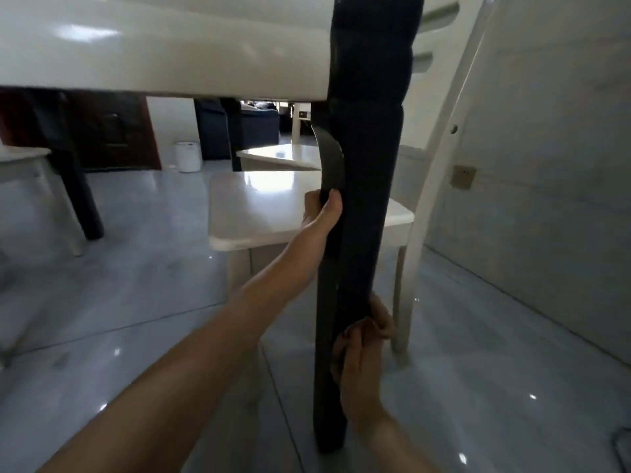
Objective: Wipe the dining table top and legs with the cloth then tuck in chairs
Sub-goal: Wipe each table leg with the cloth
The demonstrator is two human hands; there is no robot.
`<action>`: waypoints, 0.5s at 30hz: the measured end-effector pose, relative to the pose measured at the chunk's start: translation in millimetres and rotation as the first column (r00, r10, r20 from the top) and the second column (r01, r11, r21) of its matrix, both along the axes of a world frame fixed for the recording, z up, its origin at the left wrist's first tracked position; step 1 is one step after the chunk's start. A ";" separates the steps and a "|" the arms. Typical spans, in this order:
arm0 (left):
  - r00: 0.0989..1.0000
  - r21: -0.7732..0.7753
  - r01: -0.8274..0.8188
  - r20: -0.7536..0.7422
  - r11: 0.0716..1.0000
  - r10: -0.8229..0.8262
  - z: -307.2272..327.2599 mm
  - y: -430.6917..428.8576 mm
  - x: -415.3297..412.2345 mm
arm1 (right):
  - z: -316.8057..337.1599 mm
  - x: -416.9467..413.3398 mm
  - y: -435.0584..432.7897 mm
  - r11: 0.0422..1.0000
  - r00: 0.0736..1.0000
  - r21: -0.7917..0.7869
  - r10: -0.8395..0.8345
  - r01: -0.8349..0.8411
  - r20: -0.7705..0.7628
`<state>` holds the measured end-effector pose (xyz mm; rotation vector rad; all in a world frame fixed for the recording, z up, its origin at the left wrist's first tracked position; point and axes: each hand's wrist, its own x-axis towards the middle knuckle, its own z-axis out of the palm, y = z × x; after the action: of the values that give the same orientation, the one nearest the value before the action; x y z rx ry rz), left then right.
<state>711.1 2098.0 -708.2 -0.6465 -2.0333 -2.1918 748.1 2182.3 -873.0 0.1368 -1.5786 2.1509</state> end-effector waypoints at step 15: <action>0.994 -0.048 -0.089 0.065 0.995 0.092 -3.6 3.0 -3.6 | -40.1 -33.2 -6.4 0.954 0.958 0.100 -0.286 0.282 0.034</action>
<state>707.4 2101.0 -711.8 -0.4813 -2.1056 -2.1506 714.9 2175.9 -913.1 -0.1076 -1.6176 1.8721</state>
